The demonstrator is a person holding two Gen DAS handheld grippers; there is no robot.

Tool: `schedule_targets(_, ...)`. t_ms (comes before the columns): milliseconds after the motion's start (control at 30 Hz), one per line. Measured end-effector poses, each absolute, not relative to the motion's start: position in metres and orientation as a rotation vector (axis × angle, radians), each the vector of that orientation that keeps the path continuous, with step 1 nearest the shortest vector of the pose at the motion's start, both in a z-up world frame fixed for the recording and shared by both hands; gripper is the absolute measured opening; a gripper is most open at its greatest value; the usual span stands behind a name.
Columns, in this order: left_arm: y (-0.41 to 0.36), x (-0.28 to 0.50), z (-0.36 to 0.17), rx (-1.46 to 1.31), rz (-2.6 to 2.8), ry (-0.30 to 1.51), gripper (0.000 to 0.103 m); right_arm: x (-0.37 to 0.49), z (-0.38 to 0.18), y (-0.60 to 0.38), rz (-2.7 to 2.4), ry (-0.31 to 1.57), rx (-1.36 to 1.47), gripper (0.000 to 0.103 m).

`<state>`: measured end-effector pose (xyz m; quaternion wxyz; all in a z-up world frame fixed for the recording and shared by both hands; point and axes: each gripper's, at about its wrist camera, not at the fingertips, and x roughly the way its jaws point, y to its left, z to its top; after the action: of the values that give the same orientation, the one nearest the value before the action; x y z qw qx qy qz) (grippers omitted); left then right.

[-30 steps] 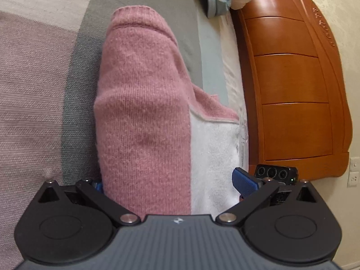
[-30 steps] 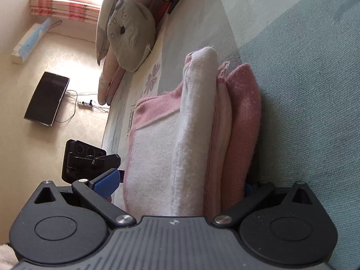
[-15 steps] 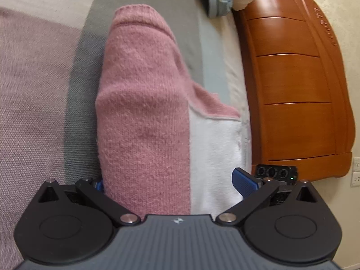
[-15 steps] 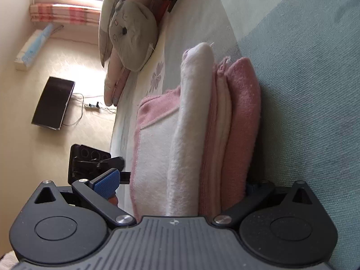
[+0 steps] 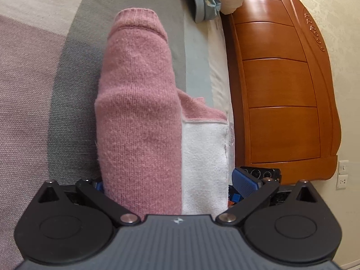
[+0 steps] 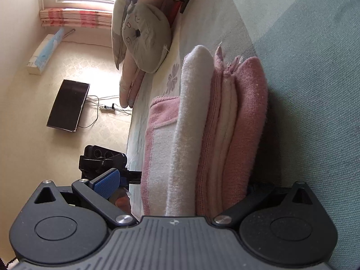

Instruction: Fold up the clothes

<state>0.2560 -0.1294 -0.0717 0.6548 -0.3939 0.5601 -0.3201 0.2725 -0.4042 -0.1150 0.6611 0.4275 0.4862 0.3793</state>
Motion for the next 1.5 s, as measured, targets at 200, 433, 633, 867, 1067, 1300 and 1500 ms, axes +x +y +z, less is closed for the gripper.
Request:
schedule_targets(200,-0.1,0.284,-0.071,-0.881,-0.754,1.248,0.101,0.274,-0.107,-0.404,0.858,1.095,0.948,0.103)
schedule_targets(433,-0.098,0.292,-0.068,-0.864,-0.8,1.237,0.101,0.272,-0.096,-0.418,0.843,1.059,0.938,0.103)
schedule_targets(633,-0.11,0.3,-0.079,-0.834,-0.845,1.246,0.101,0.269,-0.087,-0.442,0.818,1.024,0.937,0.103)
schedule_targets(867,-0.126,0.312,-0.096,-0.798,-0.906,1.255,0.101,0.272,-0.076,-0.485,0.772,0.99,0.93,0.103)
schedule_targets(1067,-0.194,0.338,-0.094,-0.765,-0.989,1.267,0.101,0.287,-0.064,-0.54,0.713,0.958,0.914,0.103)
schedule_targets(1300,-0.259,0.377,-0.109,-0.777,-1.06,1.269,0.101,0.317,-0.051,-0.616,0.627,0.888,0.915,0.103)
schedule_targets(1500,-0.307,0.401,-0.126,-0.766,-1.116,1.297,0.101,0.338,-0.054,-0.67,0.524,0.835,0.922,0.103)
